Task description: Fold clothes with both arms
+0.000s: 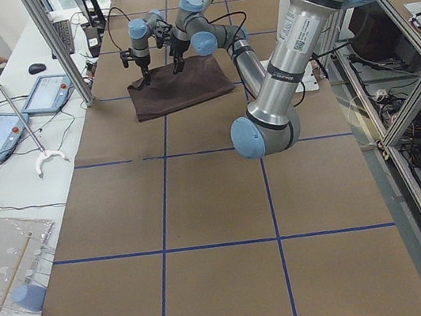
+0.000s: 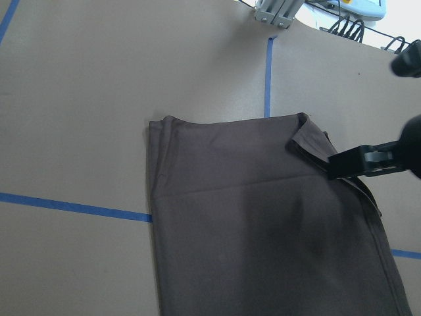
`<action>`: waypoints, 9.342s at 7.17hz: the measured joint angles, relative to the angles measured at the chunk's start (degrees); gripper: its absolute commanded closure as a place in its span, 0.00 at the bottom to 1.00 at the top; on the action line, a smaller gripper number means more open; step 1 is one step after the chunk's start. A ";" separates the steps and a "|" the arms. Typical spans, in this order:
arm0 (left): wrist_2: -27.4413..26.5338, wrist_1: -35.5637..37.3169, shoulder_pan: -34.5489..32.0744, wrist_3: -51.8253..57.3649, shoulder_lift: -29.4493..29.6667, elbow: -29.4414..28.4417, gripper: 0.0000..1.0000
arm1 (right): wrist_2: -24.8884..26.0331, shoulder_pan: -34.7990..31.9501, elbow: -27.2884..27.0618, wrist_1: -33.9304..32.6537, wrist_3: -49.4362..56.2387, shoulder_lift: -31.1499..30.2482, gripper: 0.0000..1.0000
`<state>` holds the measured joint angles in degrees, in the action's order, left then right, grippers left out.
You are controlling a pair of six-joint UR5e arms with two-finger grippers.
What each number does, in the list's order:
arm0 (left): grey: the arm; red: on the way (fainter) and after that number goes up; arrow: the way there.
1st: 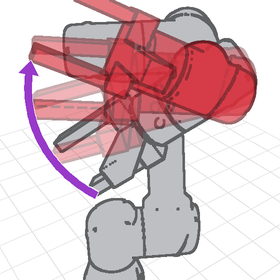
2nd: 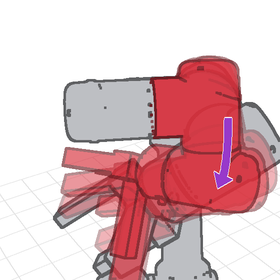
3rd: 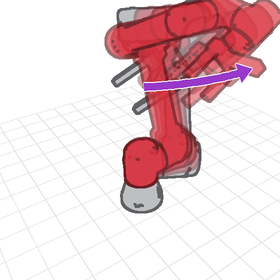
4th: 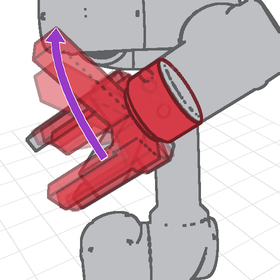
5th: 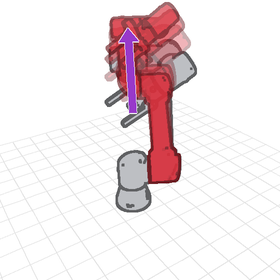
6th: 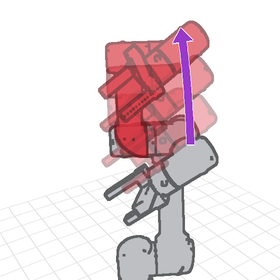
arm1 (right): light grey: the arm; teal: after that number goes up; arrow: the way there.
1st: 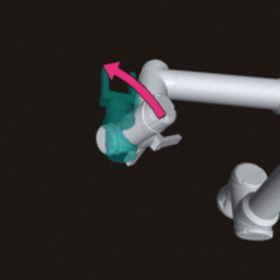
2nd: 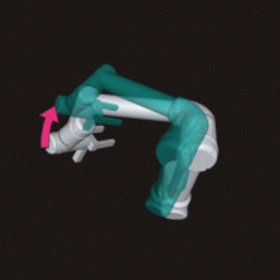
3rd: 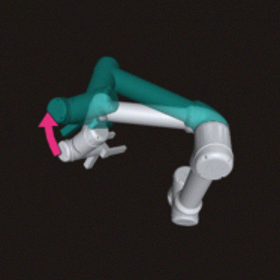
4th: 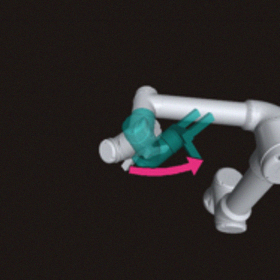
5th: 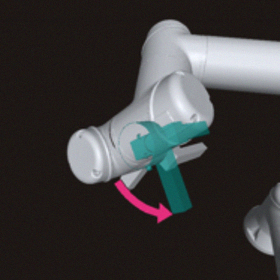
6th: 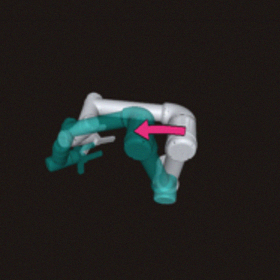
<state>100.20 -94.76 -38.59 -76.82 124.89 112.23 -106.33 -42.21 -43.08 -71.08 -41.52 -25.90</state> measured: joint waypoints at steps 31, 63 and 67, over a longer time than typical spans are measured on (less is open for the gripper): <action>2.11 -14.55 23.00 -32.23 -2.07 -15.06 0.12 | -18.48 -8.15 -44.13 -20.07 -0.77 -24.38 0.00; 2.29 -0.34 20.58 -16.87 -7.91 1.23 1.00 | 7.10 26.27 -61.30 -19.71 -80.72 -38.08 0.00; 2.29 -0.34 20.58 -16.87 -7.91 1.24 1.00 | 7.29 26.50 -61.08 -19.34 -80.64 -37.84 0.84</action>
<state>102.48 -95.10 -18.02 -93.69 116.98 113.47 -99.04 -15.72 -104.16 -90.41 -122.16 -63.74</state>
